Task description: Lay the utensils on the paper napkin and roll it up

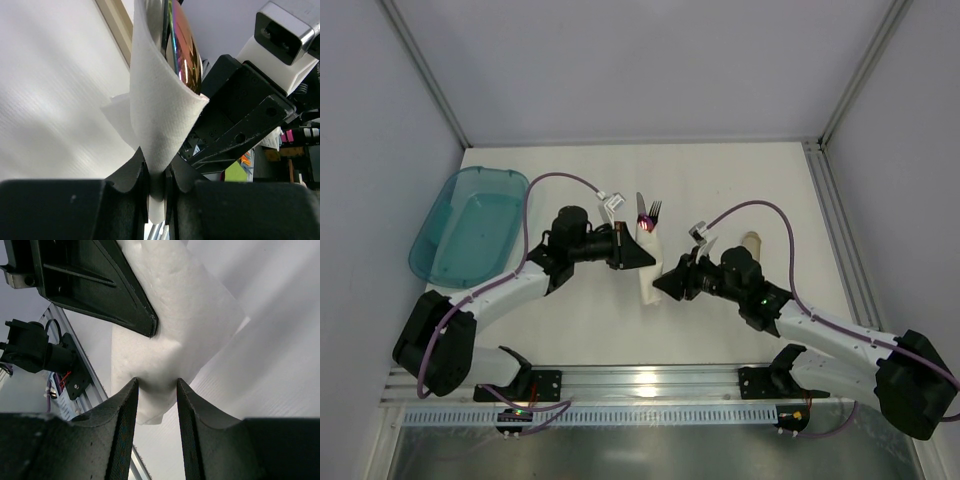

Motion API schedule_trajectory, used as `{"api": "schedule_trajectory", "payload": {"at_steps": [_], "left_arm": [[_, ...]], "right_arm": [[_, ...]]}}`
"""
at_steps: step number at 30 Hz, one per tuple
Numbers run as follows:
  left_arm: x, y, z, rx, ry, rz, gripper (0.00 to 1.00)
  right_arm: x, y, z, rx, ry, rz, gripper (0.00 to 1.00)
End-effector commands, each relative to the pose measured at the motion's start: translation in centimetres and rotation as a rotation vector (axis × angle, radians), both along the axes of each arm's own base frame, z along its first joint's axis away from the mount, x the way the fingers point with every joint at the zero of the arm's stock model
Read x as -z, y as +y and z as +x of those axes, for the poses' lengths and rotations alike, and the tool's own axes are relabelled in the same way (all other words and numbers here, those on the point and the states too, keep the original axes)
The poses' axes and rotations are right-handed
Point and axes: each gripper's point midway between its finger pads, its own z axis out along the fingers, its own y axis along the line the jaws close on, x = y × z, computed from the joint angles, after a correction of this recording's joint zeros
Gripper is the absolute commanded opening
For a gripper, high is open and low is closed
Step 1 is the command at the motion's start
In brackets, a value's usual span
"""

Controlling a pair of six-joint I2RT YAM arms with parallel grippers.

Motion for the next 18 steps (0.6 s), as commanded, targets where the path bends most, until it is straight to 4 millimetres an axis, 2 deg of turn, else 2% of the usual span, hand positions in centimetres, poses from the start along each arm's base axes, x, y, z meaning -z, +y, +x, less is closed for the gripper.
{"api": "schedule_trajectory", "payload": {"at_steps": [1,7,18], "left_arm": [[-4.6,-0.7,-0.4,0.059,-0.116,-0.096,0.00],[-4.6,-0.7,-0.7,0.077,-0.117,-0.103,0.00],[-5.6,-0.8,-1.9,0.134,-0.142,-0.151,0.00]], "right_arm": [[-3.1,0.8,1.2,0.010,-0.090,0.048,0.39],[-3.4,1.2,1.6,0.005,-0.101,0.055,0.39],[-4.9,1.7,0.6,-0.059,-0.159,0.137,0.38]]}}
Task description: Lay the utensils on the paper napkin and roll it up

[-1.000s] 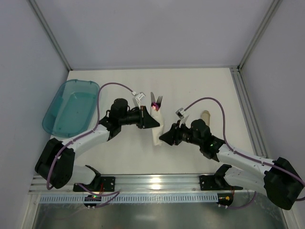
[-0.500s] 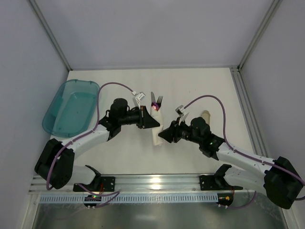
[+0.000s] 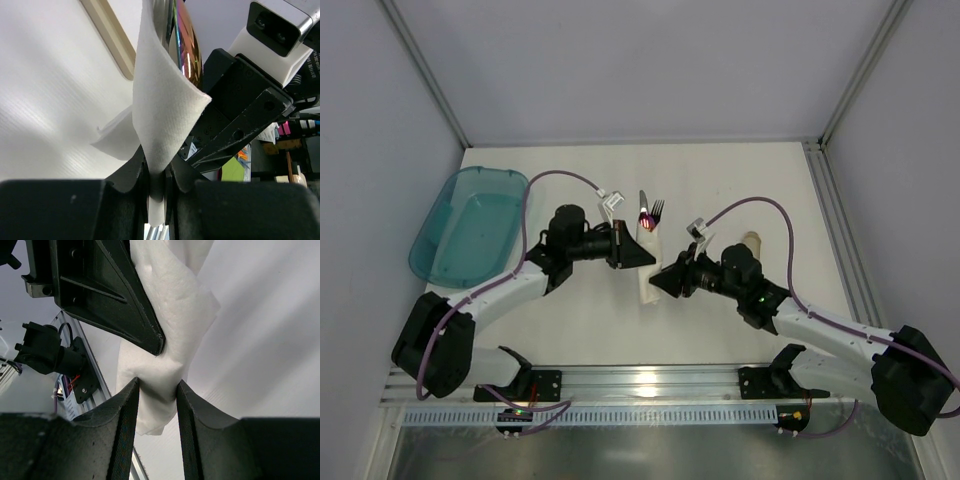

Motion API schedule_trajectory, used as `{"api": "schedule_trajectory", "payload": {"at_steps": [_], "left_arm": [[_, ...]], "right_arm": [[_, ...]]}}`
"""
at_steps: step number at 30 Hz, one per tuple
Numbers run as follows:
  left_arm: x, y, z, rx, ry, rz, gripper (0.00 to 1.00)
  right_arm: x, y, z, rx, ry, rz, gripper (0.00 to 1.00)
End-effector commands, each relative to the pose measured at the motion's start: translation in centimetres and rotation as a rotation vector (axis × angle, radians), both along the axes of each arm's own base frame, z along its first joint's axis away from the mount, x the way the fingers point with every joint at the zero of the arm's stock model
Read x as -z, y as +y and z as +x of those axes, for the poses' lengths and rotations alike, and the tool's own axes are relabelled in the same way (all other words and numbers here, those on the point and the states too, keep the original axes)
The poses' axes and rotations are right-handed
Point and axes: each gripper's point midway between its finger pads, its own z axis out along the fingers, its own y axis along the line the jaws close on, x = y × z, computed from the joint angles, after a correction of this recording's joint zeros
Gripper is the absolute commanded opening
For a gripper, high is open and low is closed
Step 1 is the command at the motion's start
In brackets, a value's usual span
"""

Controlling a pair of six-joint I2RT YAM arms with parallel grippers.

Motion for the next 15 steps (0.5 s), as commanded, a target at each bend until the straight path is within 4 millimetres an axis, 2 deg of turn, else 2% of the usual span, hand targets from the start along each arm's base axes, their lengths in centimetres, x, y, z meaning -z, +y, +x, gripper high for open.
{"api": "schedule_trajectory", "payload": {"at_steps": [1,3,15], "left_arm": [[-4.7,-0.7,-1.5,0.102,-0.117,-0.123,0.00],[-4.6,-0.7,-1.8,0.118,-0.115,-0.124,0.00],[-4.7,-0.8,-2.4,0.163,-0.110,-0.137,0.00]], "right_arm": [[-3.6,0.6,0.4,-0.015,-0.119,0.103,0.38],[-3.4,0.2,0.5,-0.008,-0.119,0.106,0.38],[-5.4,-0.5,1.2,-0.018,-0.187,0.140,0.39]]}}
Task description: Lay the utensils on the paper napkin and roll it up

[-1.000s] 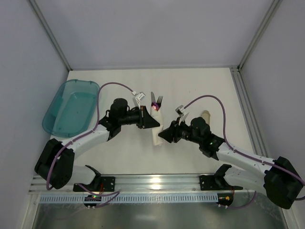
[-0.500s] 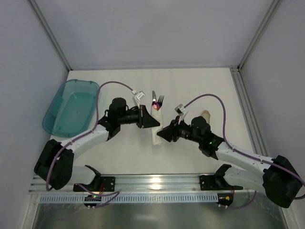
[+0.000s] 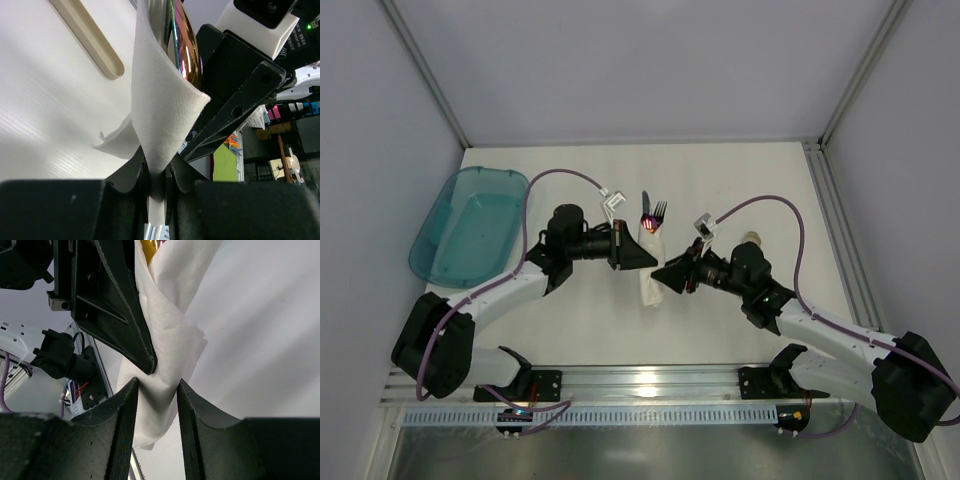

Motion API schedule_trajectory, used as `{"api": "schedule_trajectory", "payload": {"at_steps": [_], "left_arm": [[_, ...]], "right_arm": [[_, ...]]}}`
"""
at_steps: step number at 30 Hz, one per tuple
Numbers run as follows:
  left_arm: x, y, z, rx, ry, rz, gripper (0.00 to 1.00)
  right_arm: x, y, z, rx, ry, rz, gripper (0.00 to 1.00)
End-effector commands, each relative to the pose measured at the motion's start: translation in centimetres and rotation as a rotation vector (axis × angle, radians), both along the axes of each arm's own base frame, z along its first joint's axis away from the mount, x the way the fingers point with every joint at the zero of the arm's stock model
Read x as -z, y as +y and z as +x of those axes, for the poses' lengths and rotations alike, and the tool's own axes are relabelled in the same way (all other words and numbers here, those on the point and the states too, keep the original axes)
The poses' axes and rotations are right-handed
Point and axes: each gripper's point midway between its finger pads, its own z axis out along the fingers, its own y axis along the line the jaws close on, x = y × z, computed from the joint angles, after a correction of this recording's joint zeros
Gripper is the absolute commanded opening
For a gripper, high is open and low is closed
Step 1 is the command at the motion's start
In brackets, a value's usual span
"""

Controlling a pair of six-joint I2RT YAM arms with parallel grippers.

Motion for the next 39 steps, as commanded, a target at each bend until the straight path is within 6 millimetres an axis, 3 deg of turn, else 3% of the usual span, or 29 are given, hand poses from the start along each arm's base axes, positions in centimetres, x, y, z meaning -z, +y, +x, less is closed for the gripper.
{"api": "schedule_trajectory", "payload": {"at_steps": [1,10,39], "left_arm": [[-3.3,-0.5,-1.5,0.091,-0.077,-0.087,0.00],[-4.0,-0.6,-1.5,0.100,-0.095,-0.104,0.00],[-6.0,-0.4,-2.6,0.158,-0.148,-0.142,0.00]], "right_arm": [[-3.2,0.1,0.7,0.001,-0.117,0.061,0.39],[-3.8,0.9,-0.3,-0.079,-0.132,0.092,0.39],[-2.9,1.7,-1.7,-0.190,-0.134,0.116,0.39]]}}
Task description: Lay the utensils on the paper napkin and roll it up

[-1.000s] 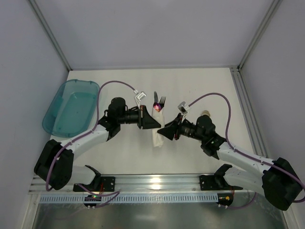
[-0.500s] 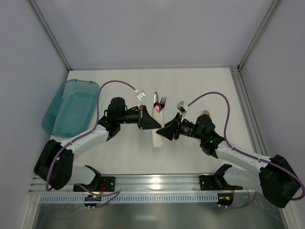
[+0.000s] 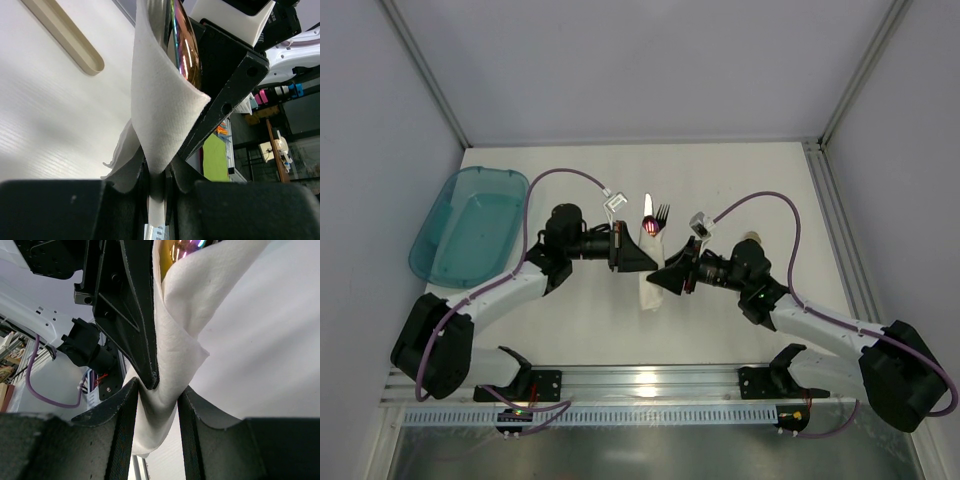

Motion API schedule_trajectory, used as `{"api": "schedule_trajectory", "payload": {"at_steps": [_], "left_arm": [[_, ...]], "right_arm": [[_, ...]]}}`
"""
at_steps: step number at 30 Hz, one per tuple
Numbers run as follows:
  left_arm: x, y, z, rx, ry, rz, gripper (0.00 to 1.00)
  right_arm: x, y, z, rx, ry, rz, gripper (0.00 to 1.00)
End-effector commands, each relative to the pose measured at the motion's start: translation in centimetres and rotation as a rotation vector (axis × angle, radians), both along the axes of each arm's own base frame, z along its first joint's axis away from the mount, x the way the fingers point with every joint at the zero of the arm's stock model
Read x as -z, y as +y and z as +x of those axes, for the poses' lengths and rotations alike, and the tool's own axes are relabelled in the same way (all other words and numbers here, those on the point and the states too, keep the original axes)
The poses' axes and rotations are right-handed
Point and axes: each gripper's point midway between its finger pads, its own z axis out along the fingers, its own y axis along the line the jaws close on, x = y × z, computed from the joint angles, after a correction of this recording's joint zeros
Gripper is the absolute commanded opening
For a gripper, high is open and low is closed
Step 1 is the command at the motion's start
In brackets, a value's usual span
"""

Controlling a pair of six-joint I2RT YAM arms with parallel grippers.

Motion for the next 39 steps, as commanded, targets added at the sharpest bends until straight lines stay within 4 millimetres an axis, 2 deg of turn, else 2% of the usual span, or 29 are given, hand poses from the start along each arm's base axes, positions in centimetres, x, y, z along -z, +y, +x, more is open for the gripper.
{"api": "schedule_trajectory", "payload": {"at_steps": [1,12,16,17,18,20,21,26,29,30,39], "left_arm": [[-5.0,-0.3,-1.0,0.065,-0.140,-0.108,0.00],[-5.7,-0.3,-1.2,0.073,-0.142,-0.100,0.00],[-5.9,-0.3,-1.1,0.076,-0.128,-0.091,0.01],[-6.2,-0.4,-1.0,0.073,-0.132,-0.093,0.03],[-6.3,-0.4,-0.9,0.067,-0.128,-0.089,0.12],[-6.3,-0.3,-0.7,0.051,-0.120,-0.076,0.20],[-6.5,-0.4,-0.7,0.048,-0.128,-0.077,0.30],[-6.4,0.0,-0.4,0.011,-0.133,-0.047,0.47],[-6.6,0.2,-0.5,0.006,-0.141,-0.044,0.51],[-6.2,0.2,-0.4,-0.006,-0.130,-0.031,0.56],[-6.3,1.3,-0.2,-0.098,-0.160,-0.017,0.67]], "right_arm": [[-1.8,0.3,-0.4,-0.032,-0.079,0.057,0.39],[-3.7,-0.5,-1.4,-0.042,-0.150,0.097,0.06],[-4.6,-0.6,-1.6,-0.046,-0.168,0.106,0.04],[-5.0,-0.6,-1.7,-0.049,-0.176,0.111,0.04],[-5.2,-0.6,-1.7,-0.048,-0.176,0.112,0.04],[-6.0,-0.8,-1.8,-0.042,-0.192,0.125,0.04],[-6.3,-0.9,-1.6,-0.029,-0.195,0.130,0.04],[-8.1,-1.0,-1.7,-0.025,-0.230,0.158,0.04],[-8.7,-1.0,-1.7,-0.022,-0.228,0.180,0.04],[-9.1,-1.0,-1.6,-0.015,-0.235,0.195,0.04],[-12.1,-0.9,-1.9,-0.031,-0.253,0.251,0.04]]}}
